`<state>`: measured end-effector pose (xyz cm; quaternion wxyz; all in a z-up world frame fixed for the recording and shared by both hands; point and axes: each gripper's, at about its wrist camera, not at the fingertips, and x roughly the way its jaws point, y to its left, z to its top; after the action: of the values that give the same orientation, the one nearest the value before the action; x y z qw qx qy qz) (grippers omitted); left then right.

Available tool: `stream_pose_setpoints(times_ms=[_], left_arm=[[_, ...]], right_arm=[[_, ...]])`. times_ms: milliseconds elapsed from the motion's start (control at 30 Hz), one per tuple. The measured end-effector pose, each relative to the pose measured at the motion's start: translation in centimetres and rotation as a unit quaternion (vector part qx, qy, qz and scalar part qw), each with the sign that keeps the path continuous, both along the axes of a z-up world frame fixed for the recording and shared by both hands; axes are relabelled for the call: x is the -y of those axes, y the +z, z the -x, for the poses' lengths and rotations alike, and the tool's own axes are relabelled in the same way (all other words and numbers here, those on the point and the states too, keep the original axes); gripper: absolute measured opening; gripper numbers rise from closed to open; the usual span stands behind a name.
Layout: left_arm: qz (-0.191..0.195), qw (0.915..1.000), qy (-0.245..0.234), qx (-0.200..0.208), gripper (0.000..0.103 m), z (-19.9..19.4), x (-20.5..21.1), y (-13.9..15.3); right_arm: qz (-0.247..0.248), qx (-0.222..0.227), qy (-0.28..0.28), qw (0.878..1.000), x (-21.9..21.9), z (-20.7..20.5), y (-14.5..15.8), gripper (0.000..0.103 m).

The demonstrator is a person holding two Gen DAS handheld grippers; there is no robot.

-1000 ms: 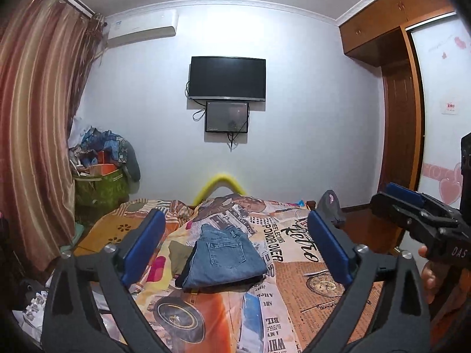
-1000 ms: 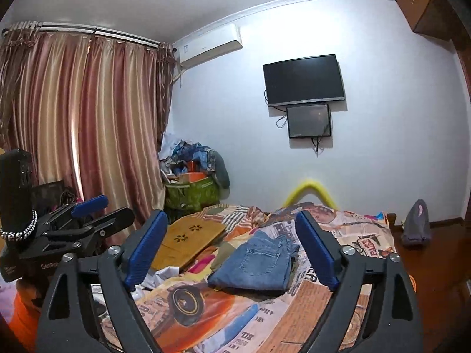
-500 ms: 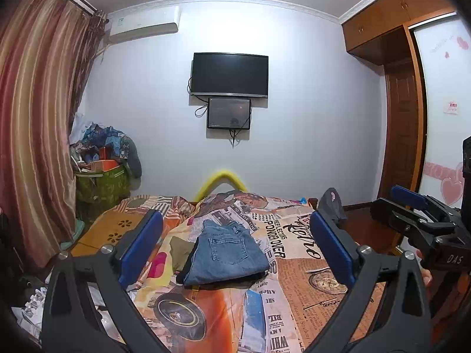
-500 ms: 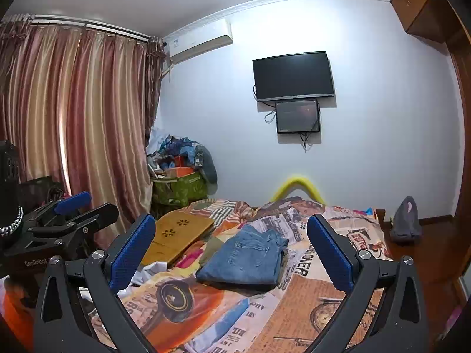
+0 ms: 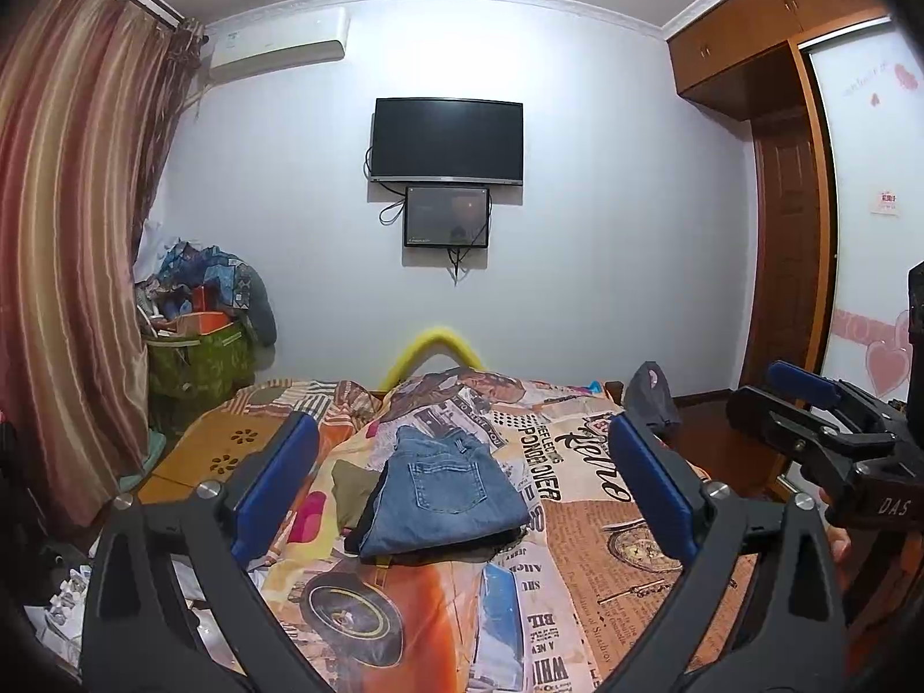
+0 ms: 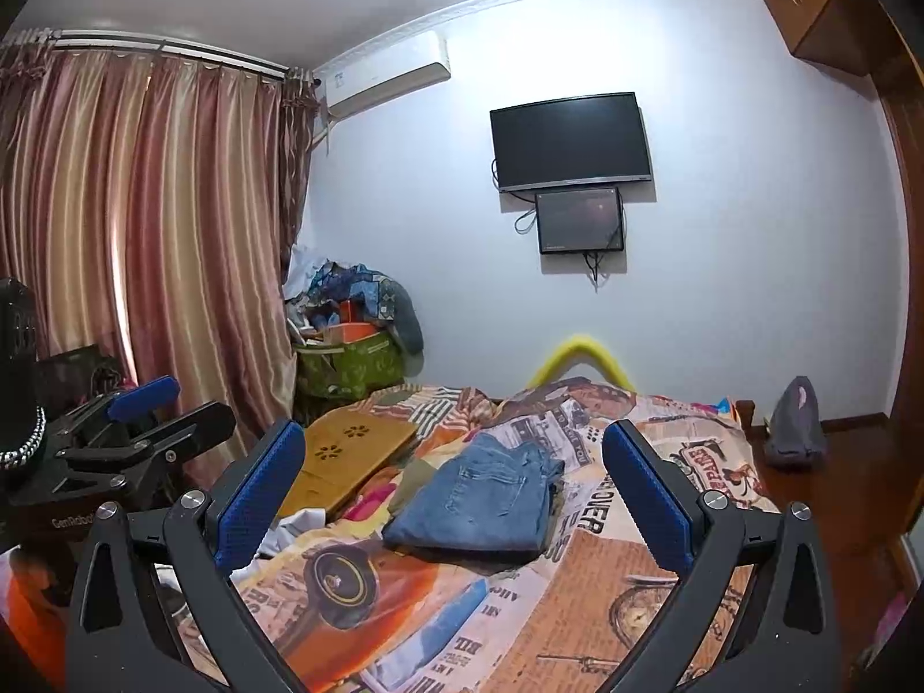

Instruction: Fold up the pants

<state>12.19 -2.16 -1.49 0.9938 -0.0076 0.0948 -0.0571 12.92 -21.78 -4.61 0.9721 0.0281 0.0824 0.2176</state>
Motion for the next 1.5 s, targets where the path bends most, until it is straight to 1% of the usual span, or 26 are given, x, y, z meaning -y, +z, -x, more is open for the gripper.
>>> stream_pose_setpoints(times_ms=[700, 933, 1500], left_arm=[[0.002, 0.9999, -0.011, -0.006, 0.103, -0.43, -0.21, -0.48], [0.009, 0.9995, -0.025, -0.014, 0.103, -0.7, -0.27, -0.62], [0.011, 0.9994, -0.028, -0.017, 0.103, -0.77, -0.02, -0.55]], right_arm=[[0.003, -0.006, -0.005, 1.0, -0.01, -0.03, -0.11, 0.103], [0.003, -0.009, -0.008, 1.0, 0.11, -0.2, -0.29, 0.103], [0.004, -0.011, -0.01, 1.0, 0.25, -0.29, -0.41, 0.103]])
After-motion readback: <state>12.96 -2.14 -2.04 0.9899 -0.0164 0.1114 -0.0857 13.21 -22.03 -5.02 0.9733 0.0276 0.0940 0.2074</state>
